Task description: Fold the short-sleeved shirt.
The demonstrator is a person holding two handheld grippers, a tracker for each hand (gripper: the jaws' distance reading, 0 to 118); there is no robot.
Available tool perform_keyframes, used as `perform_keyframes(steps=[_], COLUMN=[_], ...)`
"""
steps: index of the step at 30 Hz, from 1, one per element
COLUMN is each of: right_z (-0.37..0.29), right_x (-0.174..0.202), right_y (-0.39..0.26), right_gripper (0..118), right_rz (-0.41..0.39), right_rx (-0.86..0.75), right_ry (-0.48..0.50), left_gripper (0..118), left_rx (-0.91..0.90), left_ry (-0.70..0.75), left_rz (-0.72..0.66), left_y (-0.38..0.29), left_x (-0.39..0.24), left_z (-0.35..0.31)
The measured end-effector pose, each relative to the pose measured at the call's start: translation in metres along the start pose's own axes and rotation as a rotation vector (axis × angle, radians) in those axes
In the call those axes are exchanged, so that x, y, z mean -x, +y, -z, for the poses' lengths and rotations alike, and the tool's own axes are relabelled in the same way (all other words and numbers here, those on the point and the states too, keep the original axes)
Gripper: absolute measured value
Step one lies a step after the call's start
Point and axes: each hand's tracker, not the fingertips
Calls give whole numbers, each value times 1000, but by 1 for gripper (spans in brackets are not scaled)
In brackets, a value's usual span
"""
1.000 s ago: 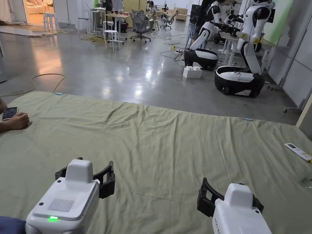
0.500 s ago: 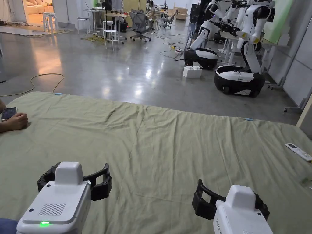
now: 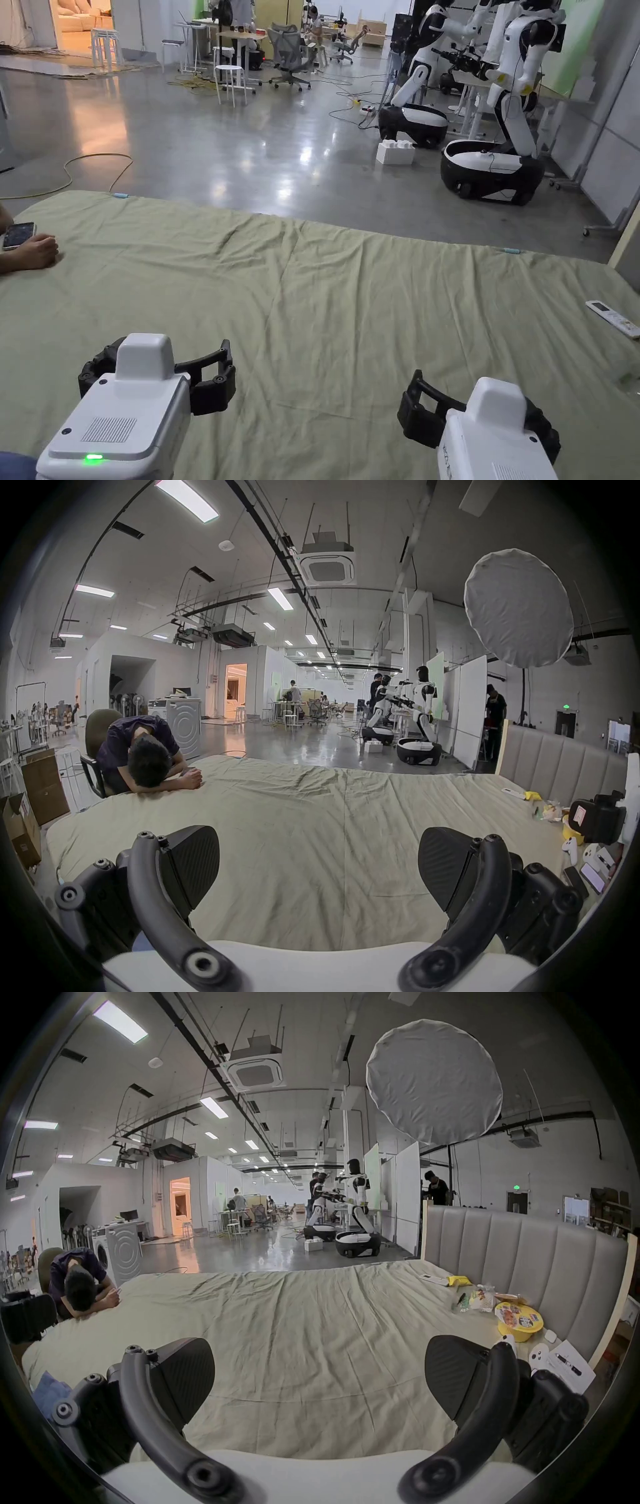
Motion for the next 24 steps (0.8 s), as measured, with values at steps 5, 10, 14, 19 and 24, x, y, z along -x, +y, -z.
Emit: perform_keyframes(steps=[5,10,14,19,24], right_z=[-4,1,5,9,8], right_x=[-4,-2,-4,-8,-11], right_y=[12,23,29,29,28], right_gripper=[118,118,118,118,118], right_rz=[28,67,110,169,199], right_rx=[-26,32,87,131,134], right_ry=[7,-28,-34,-32,-2], left_gripper=[115,115,115,115,115], left_rx=[-25,-3,0,16,30], left_ry=[-21,-28,-27,-28,-23], left_rz=[20,-7,-17,-4,-4], left_y=[-1,3,2,-1,-2], left_x=[-3,1,5,6,6], left_z=[-1,-2,-4,-5,-6])
